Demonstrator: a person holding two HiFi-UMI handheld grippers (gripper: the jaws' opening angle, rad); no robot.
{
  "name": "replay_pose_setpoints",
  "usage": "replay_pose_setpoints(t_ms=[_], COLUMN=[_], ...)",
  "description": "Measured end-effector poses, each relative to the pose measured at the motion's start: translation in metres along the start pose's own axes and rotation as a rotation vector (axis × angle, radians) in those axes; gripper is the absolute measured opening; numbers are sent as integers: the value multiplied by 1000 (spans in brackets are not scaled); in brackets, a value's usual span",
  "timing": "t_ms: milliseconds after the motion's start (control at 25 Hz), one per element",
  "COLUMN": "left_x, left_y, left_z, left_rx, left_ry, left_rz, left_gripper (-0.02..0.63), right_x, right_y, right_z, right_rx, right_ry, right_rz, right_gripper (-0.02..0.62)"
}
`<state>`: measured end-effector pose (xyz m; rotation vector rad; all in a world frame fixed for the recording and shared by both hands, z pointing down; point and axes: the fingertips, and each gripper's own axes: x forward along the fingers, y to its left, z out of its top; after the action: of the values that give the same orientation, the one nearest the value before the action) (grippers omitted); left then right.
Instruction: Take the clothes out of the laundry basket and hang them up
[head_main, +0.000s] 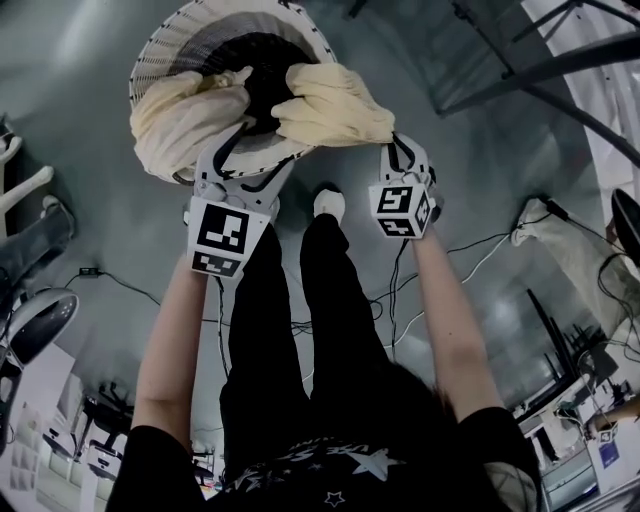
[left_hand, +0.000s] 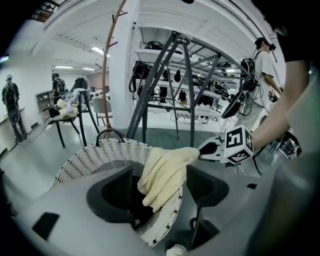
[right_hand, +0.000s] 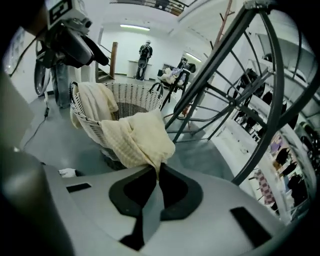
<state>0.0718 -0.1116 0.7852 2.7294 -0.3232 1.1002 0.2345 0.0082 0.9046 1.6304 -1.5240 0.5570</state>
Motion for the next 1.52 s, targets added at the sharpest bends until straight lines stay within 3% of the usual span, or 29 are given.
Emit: replay_pose_setpoints(t_ms=[320, 640, 840, 1000, 1160, 1240, 1400, 1520], left_x=[-7, -20, -19, 0, 25, 36, 61, 74], left_y=[-12, -12, -20, -28, -44, -48, -49, -47], left_z=[21, 54, 44, 32, 27, 29, 28, 19], left_rx=[60, 131, 192, 331, 405, 439, 557, 601], left_ry=[12, 7, 69, 120, 95, 110, 195, 287], left_rz=[-50, -90, -151, -237, -434, -497, -558, -603], left_gripper=[341, 341, 341, 341, 341, 341, 341, 339], right_x=[-56, -102, -122, -134, -140, -143, -145, -144], right_y=[1, 24, 39, 49, 62, 70, 79, 80], right_z=[44, 107, 114, 108, 97, 93, 86, 85], right_rx=[-184, -352, -413, -435, -490, -528, -576, -583], right_ry=[-101, -223, -253, -267, -289, -307, -325, -330], right_rz=[-105, -117, -107, -104, -93, -84, -74, -74], right_gripper=[26, 26, 26, 26, 26, 26, 26, 25])
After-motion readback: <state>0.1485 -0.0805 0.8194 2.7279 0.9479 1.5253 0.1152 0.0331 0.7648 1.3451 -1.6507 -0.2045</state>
